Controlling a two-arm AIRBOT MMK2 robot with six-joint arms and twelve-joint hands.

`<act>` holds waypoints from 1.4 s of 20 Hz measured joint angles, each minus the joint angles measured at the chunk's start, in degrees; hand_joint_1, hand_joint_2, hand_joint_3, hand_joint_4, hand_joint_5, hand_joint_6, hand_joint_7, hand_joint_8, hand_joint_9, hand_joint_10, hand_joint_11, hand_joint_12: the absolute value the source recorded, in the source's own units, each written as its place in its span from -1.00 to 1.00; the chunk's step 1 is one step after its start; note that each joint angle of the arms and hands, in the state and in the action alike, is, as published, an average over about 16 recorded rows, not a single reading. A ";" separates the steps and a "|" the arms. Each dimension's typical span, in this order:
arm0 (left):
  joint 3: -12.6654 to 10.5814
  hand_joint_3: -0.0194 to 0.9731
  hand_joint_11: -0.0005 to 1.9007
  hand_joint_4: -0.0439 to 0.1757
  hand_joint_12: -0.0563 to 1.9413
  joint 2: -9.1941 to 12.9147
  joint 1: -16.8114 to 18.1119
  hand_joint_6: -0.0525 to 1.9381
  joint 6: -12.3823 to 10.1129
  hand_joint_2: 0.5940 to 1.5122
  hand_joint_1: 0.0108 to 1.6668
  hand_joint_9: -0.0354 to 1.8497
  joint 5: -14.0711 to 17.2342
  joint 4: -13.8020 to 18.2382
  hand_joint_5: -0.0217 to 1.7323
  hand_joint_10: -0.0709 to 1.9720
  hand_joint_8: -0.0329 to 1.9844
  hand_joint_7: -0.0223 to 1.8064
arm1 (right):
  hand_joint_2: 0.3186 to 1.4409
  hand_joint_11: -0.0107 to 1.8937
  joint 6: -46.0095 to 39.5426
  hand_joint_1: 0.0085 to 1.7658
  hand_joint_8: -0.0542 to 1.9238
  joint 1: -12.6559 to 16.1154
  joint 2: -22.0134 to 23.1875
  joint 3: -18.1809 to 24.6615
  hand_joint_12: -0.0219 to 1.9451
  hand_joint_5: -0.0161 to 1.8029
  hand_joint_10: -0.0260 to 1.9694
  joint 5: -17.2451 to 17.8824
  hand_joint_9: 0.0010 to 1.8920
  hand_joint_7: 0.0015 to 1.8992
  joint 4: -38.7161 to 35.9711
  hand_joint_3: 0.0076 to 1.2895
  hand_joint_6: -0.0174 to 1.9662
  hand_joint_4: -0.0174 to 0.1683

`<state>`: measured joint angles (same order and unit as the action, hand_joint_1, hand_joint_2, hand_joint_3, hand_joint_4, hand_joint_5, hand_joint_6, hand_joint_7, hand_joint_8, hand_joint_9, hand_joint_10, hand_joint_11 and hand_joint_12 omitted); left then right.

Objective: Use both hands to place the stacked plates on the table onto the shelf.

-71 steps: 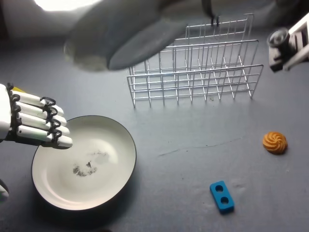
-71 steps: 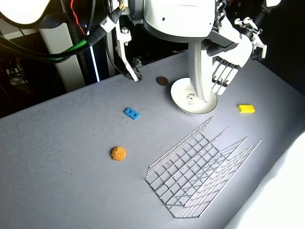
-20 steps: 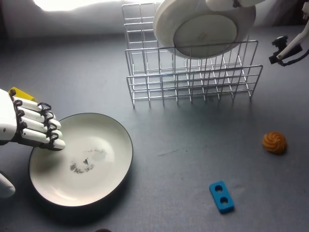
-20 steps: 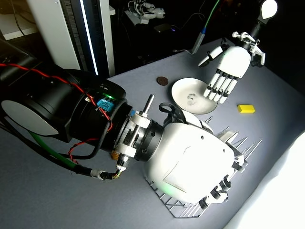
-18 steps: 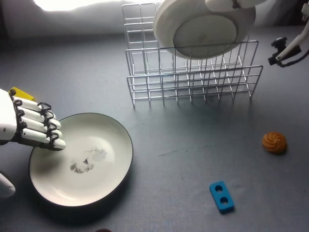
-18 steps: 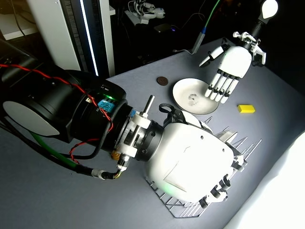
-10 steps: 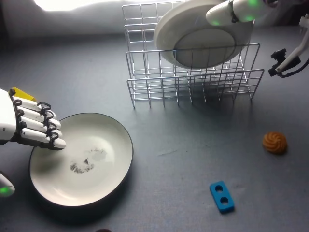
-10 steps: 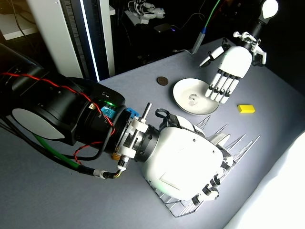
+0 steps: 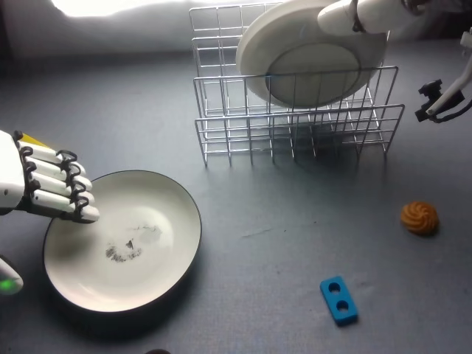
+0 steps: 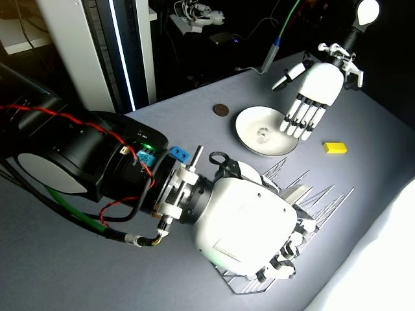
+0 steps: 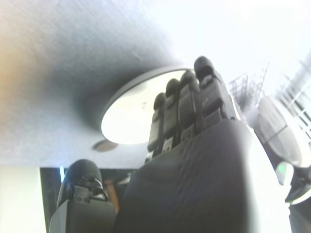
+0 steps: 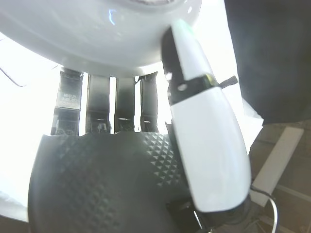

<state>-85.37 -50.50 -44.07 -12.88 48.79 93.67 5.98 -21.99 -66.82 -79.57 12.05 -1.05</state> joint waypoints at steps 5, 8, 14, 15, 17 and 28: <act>-0.29 -0.96 -0.98 -0.54 -0.72 0.00 0.24 -0.94 0.25 0.16 -0.99 -0.86 -0.38 0.13 -0.87 -0.94 -0.95 -0.84 | 0.56 -0.76 0.10 0.11 -0.43 0.02 -0.02 -0.26 0.70 -0.25 -0.07 0.14 -0.42 -0.25 -0.01 -0.99 -0.28 -0.89; -0.42 -0.96 -0.98 -0.54 -0.73 -0.01 0.29 -0.94 0.36 0.16 -0.99 -0.86 -0.64 0.22 -0.87 -0.93 -0.96 -0.84 | 0.54 -0.79 0.10 0.06 -0.63 0.42 0.06 -0.34 0.62 -0.24 -0.24 0.35 -0.41 -0.25 0.00 -0.99 -0.51 -0.87; -0.55 -0.96 -0.98 -0.53 -0.76 -0.08 -0.11 -0.94 0.45 0.16 -0.99 -0.87 -1.01 0.41 -0.88 -0.93 -0.96 -0.88 | 0.47 -0.85 1.53 -0.01 -0.88 2.23 0.68 -0.06 0.44 -0.26 -0.63 1.15 -0.38 -0.24 -1.79 -0.99 -0.93 -0.85; -0.55 -0.96 -0.98 -0.53 -0.77 -0.11 -0.25 -0.94 0.45 0.16 -0.99 -0.87 -1.05 0.43 -0.89 -0.92 -0.96 -0.88 | 0.46 -0.86 2.83 -0.02 -0.91 2.73 0.90 0.24 0.41 -0.27 -0.68 1.46 -0.38 -0.25 -2.30 -0.99 -0.95 -0.85; -0.56 -0.96 -0.98 -0.53 -0.77 -0.17 -0.61 -0.94 0.46 0.16 -0.99 -0.87 -1.12 0.45 -0.89 -0.92 -0.97 -0.89 | 0.45 -0.88 6.36 -0.03 -0.95 3.72 1.37 1.16 0.37 -0.29 -0.77 2.18 -0.39 -0.27 -3.31 -0.99 -0.98 -0.85; -0.61 -0.96 -0.98 -0.54 -0.78 -0.82 -4.77 -0.95 -0.41 0.14 -0.99 -0.87 -2.23 -0.81 -0.91 -0.91 -0.98 -0.96 | 0.42 -0.97 47.20 -0.15 -0.94 5.01 4.11 15.90 0.13 -0.49 -0.89 6.41 -0.55 -0.49 -6.03 -0.99 -0.99 -0.81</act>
<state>-85.99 -51.32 -48.85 -13.29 46.55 92.86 53.18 -16.98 -62.72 -63.66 18.46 -7.08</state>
